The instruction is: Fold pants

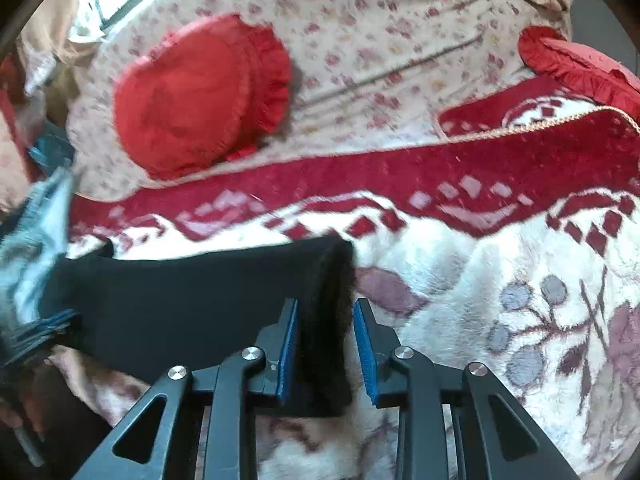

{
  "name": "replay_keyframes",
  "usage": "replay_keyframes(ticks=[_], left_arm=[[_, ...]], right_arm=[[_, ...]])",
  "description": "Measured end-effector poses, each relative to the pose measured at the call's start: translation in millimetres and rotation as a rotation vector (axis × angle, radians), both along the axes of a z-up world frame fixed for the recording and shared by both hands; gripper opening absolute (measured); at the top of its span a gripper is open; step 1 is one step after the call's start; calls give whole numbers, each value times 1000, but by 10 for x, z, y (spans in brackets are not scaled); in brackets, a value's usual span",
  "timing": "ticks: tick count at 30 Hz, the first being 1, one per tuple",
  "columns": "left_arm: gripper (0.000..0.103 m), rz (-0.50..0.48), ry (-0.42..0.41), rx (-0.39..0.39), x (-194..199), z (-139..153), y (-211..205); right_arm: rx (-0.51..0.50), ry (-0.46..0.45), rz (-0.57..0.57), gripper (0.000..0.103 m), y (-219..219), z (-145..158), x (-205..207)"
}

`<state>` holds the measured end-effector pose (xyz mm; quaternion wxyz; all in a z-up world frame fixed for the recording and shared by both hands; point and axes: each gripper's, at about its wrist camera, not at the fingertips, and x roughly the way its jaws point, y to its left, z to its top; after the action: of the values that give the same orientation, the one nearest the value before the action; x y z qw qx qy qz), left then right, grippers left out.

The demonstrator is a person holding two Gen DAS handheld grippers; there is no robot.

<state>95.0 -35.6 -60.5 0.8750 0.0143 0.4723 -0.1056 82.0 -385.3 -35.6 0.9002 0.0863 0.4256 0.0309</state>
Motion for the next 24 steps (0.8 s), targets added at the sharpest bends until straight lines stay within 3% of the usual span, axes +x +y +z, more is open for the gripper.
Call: replay_keyframes(ticks=[6,13,17,24], left_arm=[[18,-1,7,-25,62,-53,-188],[18,17,-10,-34,107,-148,-285],[37,8,-28,-43,101,-152,-344],[40,-3,-33,8,90,-137,-483]], right_arm=[[43,-28,125,26,356,29,-54],[-2,43,158,27,549,-314,37],[42,30,143,29,429,-300,6],[79,1,107,33,240,-211,-70]])
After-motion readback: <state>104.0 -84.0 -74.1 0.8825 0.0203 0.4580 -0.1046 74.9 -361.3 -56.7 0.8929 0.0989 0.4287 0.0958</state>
